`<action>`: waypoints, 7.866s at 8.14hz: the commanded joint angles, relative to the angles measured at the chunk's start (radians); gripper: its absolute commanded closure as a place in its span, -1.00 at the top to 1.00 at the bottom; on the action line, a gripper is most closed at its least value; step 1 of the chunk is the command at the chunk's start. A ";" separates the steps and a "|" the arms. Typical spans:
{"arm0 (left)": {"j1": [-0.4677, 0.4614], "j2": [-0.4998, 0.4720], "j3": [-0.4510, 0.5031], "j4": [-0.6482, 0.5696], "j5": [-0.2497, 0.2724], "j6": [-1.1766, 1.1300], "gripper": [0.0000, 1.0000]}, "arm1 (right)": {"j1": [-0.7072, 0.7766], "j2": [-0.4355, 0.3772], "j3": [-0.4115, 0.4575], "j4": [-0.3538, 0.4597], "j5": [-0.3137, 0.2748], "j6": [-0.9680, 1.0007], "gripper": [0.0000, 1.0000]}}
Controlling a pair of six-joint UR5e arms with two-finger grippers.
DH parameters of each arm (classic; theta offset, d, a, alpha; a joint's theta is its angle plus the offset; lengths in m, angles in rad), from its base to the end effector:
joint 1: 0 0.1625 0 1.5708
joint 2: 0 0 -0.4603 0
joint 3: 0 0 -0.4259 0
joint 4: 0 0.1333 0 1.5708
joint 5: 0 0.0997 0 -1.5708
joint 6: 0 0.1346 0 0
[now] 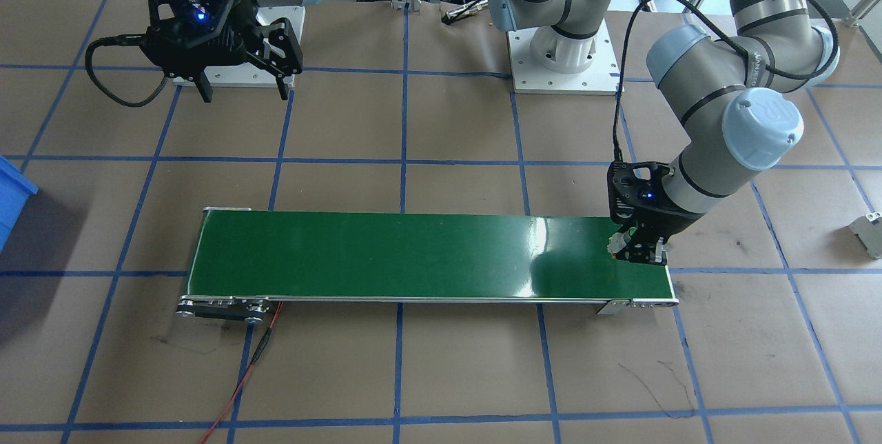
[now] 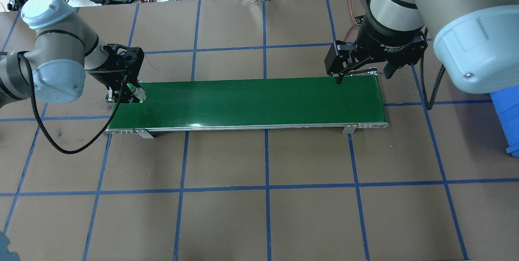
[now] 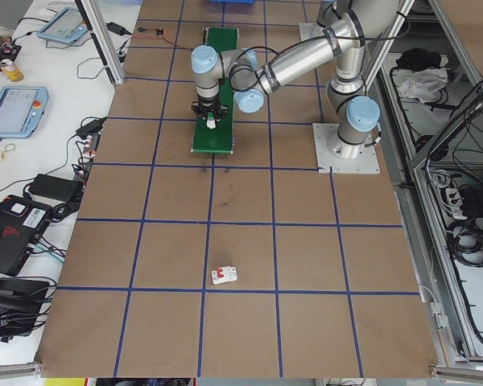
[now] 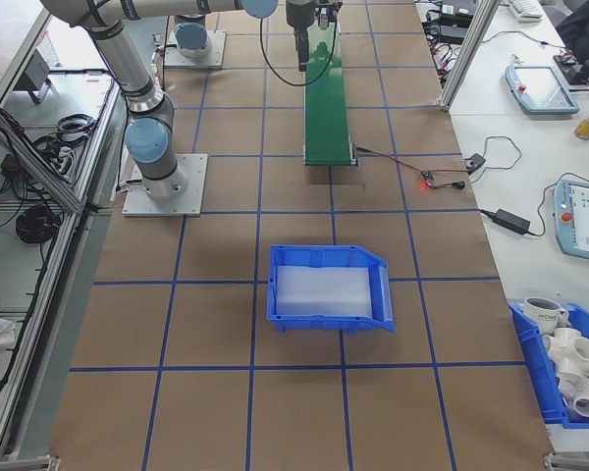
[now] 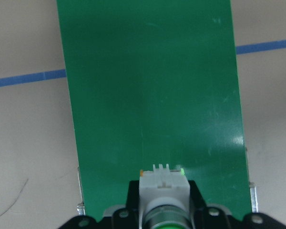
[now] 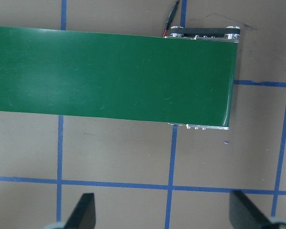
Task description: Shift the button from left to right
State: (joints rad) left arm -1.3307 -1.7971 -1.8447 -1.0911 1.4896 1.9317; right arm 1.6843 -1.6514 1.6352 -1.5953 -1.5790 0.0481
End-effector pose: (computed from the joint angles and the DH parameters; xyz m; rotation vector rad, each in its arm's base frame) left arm -0.0036 -0.5918 0.2706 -2.3076 -2.0461 0.0961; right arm 0.1873 -0.4757 0.4978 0.1023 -3.1344 0.0647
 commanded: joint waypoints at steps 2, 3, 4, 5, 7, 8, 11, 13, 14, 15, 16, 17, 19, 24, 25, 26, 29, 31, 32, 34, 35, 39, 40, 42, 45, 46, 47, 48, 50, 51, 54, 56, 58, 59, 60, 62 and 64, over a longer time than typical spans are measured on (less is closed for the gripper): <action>-0.001 -0.012 -0.004 -0.001 0.005 0.007 -0.99 | 0.000 -0.001 0.000 0.000 0.001 0.001 1.00; -0.001 -0.012 -0.004 -0.001 0.033 0.006 -0.98 | 0.000 -0.001 -0.001 -0.002 0.001 0.003 1.00; -0.002 -0.013 -0.004 -0.003 0.038 0.004 -0.98 | 0.000 -0.001 0.000 -0.002 0.001 0.003 1.00; -0.002 -0.012 -0.008 -0.003 0.038 0.001 -0.82 | 0.000 -0.001 0.000 -0.002 0.001 0.003 1.00; -0.007 -0.013 -0.028 0.000 0.032 0.000 -0.81 | 0.000 -0.001 0.000 -0.002 0.001 0.001 1.00; -0.008 -0.013 -0.037 0.002 0.037 0.000 -0.81 | 0.000 -0.001 0.000 -0.002 0.001 0.001 1.00; -0.009 -0.018 -0.039 0.010 0.031 -0.006 -0.67 | 0.000 -0.001 0.000 -0.002 0.001 0.001 1.00; -0.009 -0.027 -0.039 0.010 0.028 -0.028 -0.19 | 0.000 0.001 0.000 -0.002 0.001 0.001 1.00; -0.009 -0.031 -0.039 0.011 0.026 -0.033 -0.04 | 0.000 -0.001 0.000 -0.002 0.001 0.001 1.00; -0.009 -0.031 -0.039 0.010 0.028 -0.034 0.99 | 0.000 0.001 0.000 -0.002 0.001 0.001 1.00; -0.009 -0.036 -0.039 0.013 0.026 -0.031 1.00 | 0.000 -0.001 0.000 -0.002 0.001 0.001 1.00; -0.009 -0.036 -0.039 0.011 0.024 -0.033 1.00 | 0.000 0.001 0.000 -0.002 0.001 0.001 1.00; -0.009 -0.036 -0.039 0.011 0.028 -0.034 1.00 | 0.000 0.001 0.000 -0.003 0.001 0.001 1.00; -0.010 0.007 -0.033 0.150 0.037 -0.034 1.00 | -0.001 0.007 -0.003 -0.023 -0.012 -0.013 1.00; -0.010 0.014 -0.036 0.186 0.022 -0.039 1.00 | -0.001 0.018 -0.001 -0.038 -0.015 -0.014 1.00; -0.012 0.016 -0.033 0.188 -0.012 -0.072 1.00 | -0.005 0.077 -0.001 -0.078 -0.019 -0.016 1.00; -0.018 0.051 -0.031 0.186 -0.028 -0.444 1.00 | -0.047 0.252 0.014 -0.229 -0.018 -0.118 1.00; -0.037 0.061 -0.030 0.186 -0.048 -0.793 1.00 | -0.244 0.259 0.101 -0.248 0.069 -0.342 1.00; -0.062 0.068 -0.006 0.172 -0.040 -0.976 1.00 | -0.273 0.260 0.116 -0.252 0.098 -0.343 1.00; -0.110 0.090 0.106 0.020 0.012 -1.196 1.00 | -0.273 0.300 0.127 -0.293 0.103 -0.330 0.92; -0.114 0.109 0.186 -0.118 0.029 -1.280 1.00 | -0.273 0.298 0.141 -0.302 0.105 -0.309 0.91; -0.149 0.146 0.438 -0.537 0.024 -1.731 1.00 | -0.271 0.291 0.157 -0.307 0.301 -0.350 0.91; -0.180 0.165 0.438 -0.567 0.020 -1.849 1.00 | -0.271 0.294 0.157 -0.307 0.288 -0.364 0.91; -0.292 0.177 0.437 -0.566 0.024 -1.979 1.00 | -0.271 0.294 0.157 -0.307 0.292 -0.363 0.92; -0.297 0.258 0.432 -0.561 0.031 -1.975 1.00 | -0.271 0.294 0.157 -0.308 0.297 -0.356 0.92; -0.295 0.257 0.433 -0.558 0.029 -1.975 1.00 | -0.271 0.292 0.157 -0.308 0.297 -0.340 0.91; -0.297 0.266 0.433 -0.556 0.029 -1.969 1.00 | -0.271 0.291 0.157 -0.307 0.306 -0.253 0.91; -0.297 0.269 0.432 -0.556 0.029 -1.968 1.00 | -0.271 0.291 0.157 -0.307 0.306 -0.217 0.91; -0.295 0.269 0.429 -0.556 0.031 -1.965 1.00 | -0.271 0.294 0.157 -0.307 0.304 -0.217 0.91; -0.295 0.269 0.429 -0.556 0.031 -1.965 1.00 | -0.271 0.297 0.157 -0.307 0.301 -0.217 0.91; -0.292 0.268 0.429 -0.556 0.032 -1.927 1.00 | -0.233 0.300 0.157 -0.310 0.313 -0.197 0.84; -0.294 0.268 0.429 -0.558 0.034 -1.922 1.00 | -0.210 0.323 0.158 -0.346 0.324 -0.150 0.83; -0.294 0.268 0.429 -0.558 0.032 -1.922 1.00 | -0.209 0.352 0.157 -0.350 0.307 -0.145 0.83; -0.291 0.268 0.429 -0.556 0.034 -1.921 1.00 | -0.209 0.366 0.157 -0.350 0.300 -0.145 0.78; -0.291 0.268 0.429 -0.558 0.032 -1.916 1.00 | -0.209 0.373 0.157 -0.351 0.257 -0.145 0.63; -0.288 0.268 0.429 -0.558 0.029 -1.913 1.00 | -0.209 0.392 0.157 -0.350 0.202 -0.145 0.44; -0.289 0.268 0.429 -0.558 0.034 -1.889 1.00 | -0.209 0.392 0.157 -0.342 0.142 -0.148 0.31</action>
State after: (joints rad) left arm -1.6193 -1.5294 -1.4159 -1.6490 1.5209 0.0227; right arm 1.4757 -1.2620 1.7917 -1.9438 -1.3868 -0.0968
